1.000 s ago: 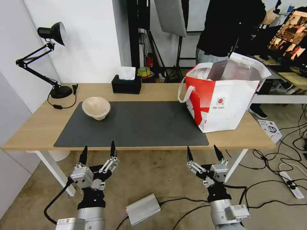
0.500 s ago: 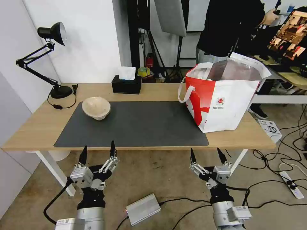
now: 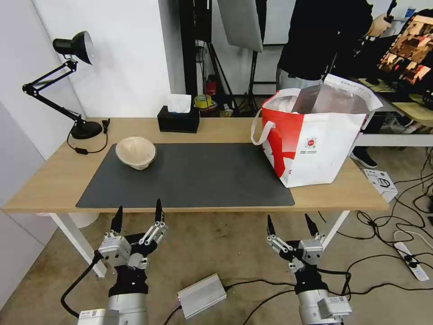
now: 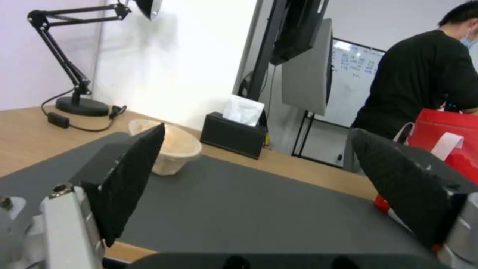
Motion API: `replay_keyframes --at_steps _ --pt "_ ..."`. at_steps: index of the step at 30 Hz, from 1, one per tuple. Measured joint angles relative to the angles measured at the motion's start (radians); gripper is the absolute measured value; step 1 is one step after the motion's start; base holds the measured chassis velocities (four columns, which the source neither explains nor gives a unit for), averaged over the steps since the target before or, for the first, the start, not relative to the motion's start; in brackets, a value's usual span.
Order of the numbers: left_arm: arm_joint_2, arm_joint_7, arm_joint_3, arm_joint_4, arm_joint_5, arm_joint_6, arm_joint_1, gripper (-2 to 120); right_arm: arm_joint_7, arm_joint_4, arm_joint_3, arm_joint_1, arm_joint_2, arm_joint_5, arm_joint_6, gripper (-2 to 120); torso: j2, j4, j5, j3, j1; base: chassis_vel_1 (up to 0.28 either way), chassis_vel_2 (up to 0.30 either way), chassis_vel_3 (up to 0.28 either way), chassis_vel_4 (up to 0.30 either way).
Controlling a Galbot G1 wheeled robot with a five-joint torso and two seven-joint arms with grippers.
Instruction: Pick up the trash from the table and place it into the takeout bag.
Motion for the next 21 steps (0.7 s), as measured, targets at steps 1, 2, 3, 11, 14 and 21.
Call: replay_keyframes --at_steps 1,2,3,11,14,21 --pt "0.000 0.000 -0.001 0.000 0.000 0.000 0.000 100 0.000 0.000 0.000 0.000 0.000 0.000 0.000 100 0.000 0.0000 0.0000 0.000 0.000 0.000 0.000 0.000 0.000" --pt "0.000 0.000 -0.001 0.000 0.000 0.000 0.000 100 0.000 0.000 0.000 0.000 0.000 0.000 0.000 100 0.000 0.0000 0.0000 0.000 0.000 0.000 0.000 0.000 0.000" --pt "0.000 0.000 -0.002 0.000 0.000 0.000 0.000 100 0.000 0.000 0.000 0.000 0.000 0.000 0.000 100 0.000 0.0000 0.0000 0.000 0.000 0.000 0.000 0.000 0.000" --pt "0.007 -0.020 -0.018 -0.028 -0.057 0.041 -0.015 100 0.000 0.000 0.000 0.000 0.000 0.000 0.001 100 0.000 0.0000 0.0000 0.000 0.000 0.000 0.000 0.000 0.000" --pt "0.013 -0.045 -0.032 -0.053 -0.108 0.081 -0.021 100 -0.001 0.000 0.000 0.000 0.000 0.000 0.001 100 0.000 0.0000 0.0000 0.000 0.000 0.000 0.000 0.000 0.000" --pt "0.050 -0.142 -0.084 -0.101 -0.302 0.204 -0.057 100 -0.001 0.000 0.000 0.001 0.000 0.000 0.001 100 0.000 0.0000 -0.0001 0.000 0.000 0.000 0.000 0.000 0.000"
